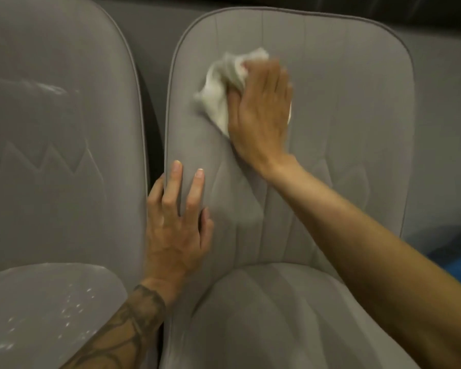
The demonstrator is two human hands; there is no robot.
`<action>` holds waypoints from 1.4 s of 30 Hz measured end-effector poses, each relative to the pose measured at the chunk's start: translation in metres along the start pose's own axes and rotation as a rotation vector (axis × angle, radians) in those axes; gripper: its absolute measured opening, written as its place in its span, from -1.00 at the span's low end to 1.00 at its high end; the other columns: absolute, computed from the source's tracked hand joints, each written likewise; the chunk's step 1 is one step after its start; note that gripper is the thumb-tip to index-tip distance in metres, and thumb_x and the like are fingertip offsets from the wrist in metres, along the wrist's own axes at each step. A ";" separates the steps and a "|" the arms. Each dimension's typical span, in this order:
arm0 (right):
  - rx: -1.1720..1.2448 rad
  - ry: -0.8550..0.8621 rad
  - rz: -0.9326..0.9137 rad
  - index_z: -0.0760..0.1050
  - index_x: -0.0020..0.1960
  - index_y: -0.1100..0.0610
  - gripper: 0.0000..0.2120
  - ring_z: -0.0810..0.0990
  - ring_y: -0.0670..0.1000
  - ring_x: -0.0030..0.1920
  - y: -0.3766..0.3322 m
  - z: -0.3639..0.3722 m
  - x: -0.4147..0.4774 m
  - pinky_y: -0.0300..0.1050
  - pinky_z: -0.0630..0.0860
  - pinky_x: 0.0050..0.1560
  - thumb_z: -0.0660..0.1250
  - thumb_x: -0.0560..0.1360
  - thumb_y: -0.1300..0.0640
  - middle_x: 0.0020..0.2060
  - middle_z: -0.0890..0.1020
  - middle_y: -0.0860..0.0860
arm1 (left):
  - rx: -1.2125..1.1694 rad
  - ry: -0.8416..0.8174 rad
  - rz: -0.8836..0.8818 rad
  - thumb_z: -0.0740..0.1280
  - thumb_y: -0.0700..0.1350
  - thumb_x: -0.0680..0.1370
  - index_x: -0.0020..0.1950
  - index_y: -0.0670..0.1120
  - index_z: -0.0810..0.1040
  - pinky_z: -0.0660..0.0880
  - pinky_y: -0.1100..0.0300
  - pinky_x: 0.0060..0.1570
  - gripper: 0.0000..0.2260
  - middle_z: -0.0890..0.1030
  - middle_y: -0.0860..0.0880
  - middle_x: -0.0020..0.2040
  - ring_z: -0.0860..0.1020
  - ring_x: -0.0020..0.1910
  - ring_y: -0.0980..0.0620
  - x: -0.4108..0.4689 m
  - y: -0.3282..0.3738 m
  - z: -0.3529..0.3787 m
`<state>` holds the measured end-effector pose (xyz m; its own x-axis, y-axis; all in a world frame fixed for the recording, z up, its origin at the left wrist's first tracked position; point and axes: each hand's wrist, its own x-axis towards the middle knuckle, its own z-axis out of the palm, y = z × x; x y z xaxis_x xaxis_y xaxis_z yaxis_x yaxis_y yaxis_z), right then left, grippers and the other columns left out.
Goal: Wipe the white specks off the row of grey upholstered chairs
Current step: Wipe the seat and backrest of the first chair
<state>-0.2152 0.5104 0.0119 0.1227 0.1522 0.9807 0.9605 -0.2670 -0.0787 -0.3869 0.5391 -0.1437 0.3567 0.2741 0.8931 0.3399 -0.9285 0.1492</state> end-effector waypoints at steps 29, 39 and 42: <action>0.071 -0.084 0.025 0.36 0.18 0.12 -0.78 0.43 0.15 0.06 0.009 -0.001 -0.108 0.00 0.32 0.13 0.25 0.56 0.10 0.10 0.43 0.07 | -0.014 0.030 0.012 0.31 -0.17 0.60 0.60 -0.14 0.30 0.16 -0.04 0.59 -0.44 0.17 -0.24 0.60 0.40 0.41 -0.42 0.001 -0.001 0.001; 0.196 -0.469 -0.224 0.37 0.18 0.15 -0.79 0.54 0.20 0.00 0.009 -0.043 -0.235 0.12 0.43 0.15 0.28 0.57 0.19 0.09 0.46 0.10 | -0.039 0.041 0.002 0.30 -0.23 0.61 0.60 -0.15 0.31 0.22 -0.09 0.57 -0.46 0.16 -0.20 0.61 0.39 0.43 -0.40 0.000 0.002 0.002; 0.198 -0.393 -0.305 0.35 0.19 0.11 -0.78 0.48 0.16 0.06 0.025 -0.027 -0.203 0.04 0.37 0.19 0.28 0.58 0.22 0.12 0.43 0.08 | -0.033 0.047 0.001 0.30 -0.23 0.61 0.60 -0.17 0.34 0.17 -0.07 0.59 -0.47 0.16 -0.22 0.61 0.39 0.44 -0.41 0.000 0.000 0.003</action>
<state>-0.2230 0.4475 -0.1839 -0.1219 0.5495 0.8266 0.9912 0.0243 0.1301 -0.3842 0.5398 -0.1456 0.3153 0.2623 0.9120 0.3109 -0.9366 0.1619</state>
